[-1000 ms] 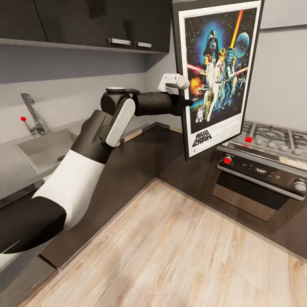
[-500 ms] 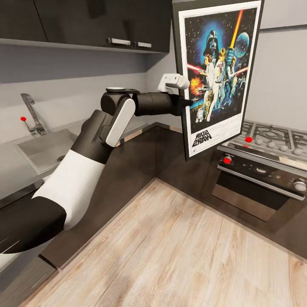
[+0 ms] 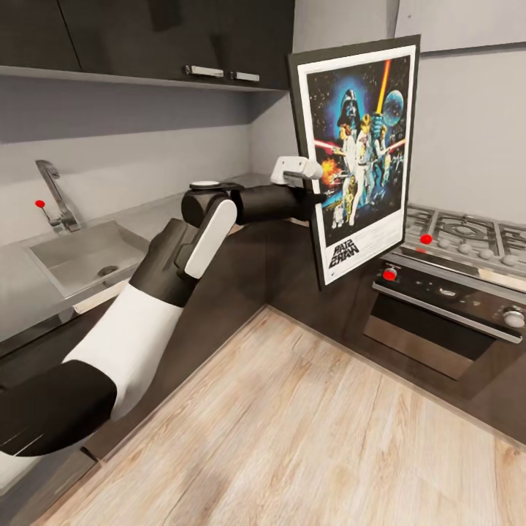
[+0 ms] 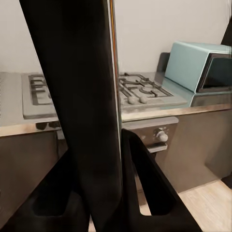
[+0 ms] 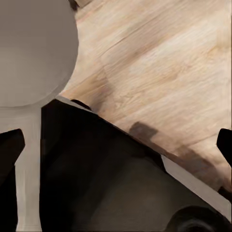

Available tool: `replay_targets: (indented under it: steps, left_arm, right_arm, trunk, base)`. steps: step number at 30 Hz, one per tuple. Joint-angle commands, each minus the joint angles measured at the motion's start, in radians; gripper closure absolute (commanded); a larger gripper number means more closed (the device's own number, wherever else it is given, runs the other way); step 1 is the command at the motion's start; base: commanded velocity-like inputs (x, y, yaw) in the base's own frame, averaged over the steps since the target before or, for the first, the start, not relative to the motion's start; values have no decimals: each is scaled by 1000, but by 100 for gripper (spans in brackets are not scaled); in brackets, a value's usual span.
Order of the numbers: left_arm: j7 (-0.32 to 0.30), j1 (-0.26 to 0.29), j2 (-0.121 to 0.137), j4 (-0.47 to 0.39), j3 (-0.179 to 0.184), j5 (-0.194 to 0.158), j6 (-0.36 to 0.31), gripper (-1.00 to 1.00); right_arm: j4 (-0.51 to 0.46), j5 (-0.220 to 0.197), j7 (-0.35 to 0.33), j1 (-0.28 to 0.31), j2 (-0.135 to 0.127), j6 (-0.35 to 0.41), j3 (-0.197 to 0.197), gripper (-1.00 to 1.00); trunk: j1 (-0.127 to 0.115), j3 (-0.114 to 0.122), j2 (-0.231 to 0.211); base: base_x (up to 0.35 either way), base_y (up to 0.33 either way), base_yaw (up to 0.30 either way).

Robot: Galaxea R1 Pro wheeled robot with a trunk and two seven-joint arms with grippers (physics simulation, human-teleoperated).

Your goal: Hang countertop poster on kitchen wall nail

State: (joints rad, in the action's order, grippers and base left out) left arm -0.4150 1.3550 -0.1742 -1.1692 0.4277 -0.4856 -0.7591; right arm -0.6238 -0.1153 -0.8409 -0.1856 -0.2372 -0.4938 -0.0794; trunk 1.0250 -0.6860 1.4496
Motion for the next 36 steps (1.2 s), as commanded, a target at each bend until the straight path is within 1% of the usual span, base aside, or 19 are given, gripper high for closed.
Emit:
replay_targets:
  steps: [1, 4, 7, 11, 12, 14, 16, 17, 19, 20, 21, 24, 25, 26, 29, 30, 33, 34, 36]
  left_arm:
    - [-1, -2, 0, -6, -1, 1, -5, 100]
    - [0, -12, 0, -17, 0, 1, -6, 100]
    - [8, -22, 0, -36, 1, 2, -7, 100]
    - [50, -30, 0, -45, 15, 1, -9, 100]
    - [81, -38, 0, -52, 34, -3, -11, 100]
    - [147, -59, 0, -75, 79, -44, -13, 100]
    - [185, -72, 0, -83, 94, -85, -14, 100]
    - [265, -88, 0, -91, 114, -159, -14, 100]
    - [357, -98, 0, -97, 148, -230, -14, 100]
    - [415, -101, 0, -107, 179, -277, -13, 100]
    - [494, -105, 0, -133, 222, -354, -13, 100]
    - [602, -107, 0, -172, 254, -460, -12, 100]
    - [687, -107, 0, -205, 269, -533, -11, 100]
    - [745, -107, 0, -228, 282, -574, -10, 100]
    - [851, -108, 0, -266, 324, -651, -8, 100]
    - [916, -108, 0, -289, 350, -709, -2, 100]
    - [983, -108, 0, -312, 370, -779, 16, 100]
    - [1028, -108, 0, -326, 393, -811, 38, 100]
    - [1061, -108, 0, -335, 418, -824, 59, 100]
  right_arm:
    - [-21, -10, -2, 0, -2, 15, 16, -100]
    - [-75, -13, -1, 0, -1, 60, 88, -100]
    - [-164, -16, 2, 0, 3, 125, 193, -100]
    - [-220, -17, 32, 0, 8, 148, 234, -100]
    - [-243, -17, 74, 0, 13, 154, 244, -100]
    - [-294, -15, 201, 0, 41, 160, 253, -100]
    - [-321, -13, 274, 0, 57, 161, 253, -100]
    - [-362, -10, 382, 0, 78, 163, 252, -100]
    - [-402, -9, 476, 0, 97, 163, 247, -100]
    - [-429, -8, 533, 0, 112, 164, 234, -100]
    - [-468, -2, 617, 0, 132, 164, 196, -100]
    - [-502, 33, 741, 0, 147, 164, 128, -100]
    - [-522, 66, 858, 1, 156, 164, 75, -100]
    - [-536, 89, 943, 2, 168, 164, 37, -100]
    - [-551, 138, 1102, 9, 191, 164, -42, -100]
    - [-556, 178, 1204, 15, 205, 164, -96, -100]
    - [-560, 228, 1328, 22, 234, 165, -149, -100]
    - [-561, 265, 1406, 25, 264, 172, -173, -100]
    - [-561, 290, 1448, 27, 283, 188, -182, -100]
  trunk:
    - [0, -1, 0]
    - [0, -1, 0]
    - [0, -1, 0]
    - [0, -1, 0]
    - [0, -1, 0]
    - [0, -1, 0]
    - [0, -1, 0]
    - [0, -1, 0]
    - [0, -1, 0]
    - [0, -1, 0]
    - [0, -1, 0]
    - [0, -1, 0]
    - [0, -1, 0]
    - [0, -1, 0]
    - [0, -1, 0]
    - [0, -1, 0]
    - [0, -1, 0]
    - [0, -1, 0]
    - [0, -1, 0]
  base:
    - [0, 0, 0]
    - [0, 0, 0]
    - [0, 0, 0]
    - [0, 0, 0]
    - [0, 0, 0]
    - [0, 0, 0]
    - [0, 0, 0]
    - [0, 0, 0]
    - [0, 0, 0]
    - [0, 0, 0]
    - [0, 0, 0]
    - [0, 0, 0]
    - [0, 0, 0]
    - [0, 0, 0]
    - [0, 0, 0]
    - [0, 0, 0]
    - [0, 0, 0]
    - [0, 0, 0]
    - [0, 0, 0]
